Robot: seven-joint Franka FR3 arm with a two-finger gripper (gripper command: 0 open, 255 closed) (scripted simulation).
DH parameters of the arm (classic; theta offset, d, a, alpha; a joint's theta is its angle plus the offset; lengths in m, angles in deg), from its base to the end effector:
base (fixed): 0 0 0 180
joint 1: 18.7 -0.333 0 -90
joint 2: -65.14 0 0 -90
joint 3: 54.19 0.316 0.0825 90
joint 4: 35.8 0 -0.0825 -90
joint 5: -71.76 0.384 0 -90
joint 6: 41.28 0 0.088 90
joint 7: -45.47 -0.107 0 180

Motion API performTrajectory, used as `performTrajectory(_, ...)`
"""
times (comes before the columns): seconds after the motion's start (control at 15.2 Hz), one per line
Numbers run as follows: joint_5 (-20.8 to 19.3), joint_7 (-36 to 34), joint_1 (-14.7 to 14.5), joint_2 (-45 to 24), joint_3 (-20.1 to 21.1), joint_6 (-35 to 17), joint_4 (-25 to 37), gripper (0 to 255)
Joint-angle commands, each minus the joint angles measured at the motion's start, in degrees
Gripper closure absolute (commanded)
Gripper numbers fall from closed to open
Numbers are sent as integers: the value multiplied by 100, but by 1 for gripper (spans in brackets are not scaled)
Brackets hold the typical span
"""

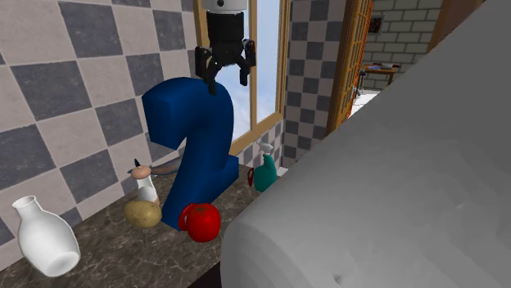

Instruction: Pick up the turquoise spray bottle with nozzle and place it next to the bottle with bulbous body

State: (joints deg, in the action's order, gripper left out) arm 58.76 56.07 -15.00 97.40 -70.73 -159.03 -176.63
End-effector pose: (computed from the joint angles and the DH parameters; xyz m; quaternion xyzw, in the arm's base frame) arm 0.3684 -0.1578 0.4986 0.9967 -0.0226 0.0643 0.0450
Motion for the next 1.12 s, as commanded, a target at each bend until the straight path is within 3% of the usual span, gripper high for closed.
performTrajectory(0.0, -30, 299, 19, -294, -264, -323, -23, 0)
performTrajectory(0.53, 384, 1605, -108, -1857, -1237, -1447, 334, 0)
performTrajectory(0.79, 1036, 2496, -191, -2822, -1635, -1892, 701, 0)
performTrajectory(1.06, 1974, 3529, -71, -3879, -1767, -2167, 1208, 0)
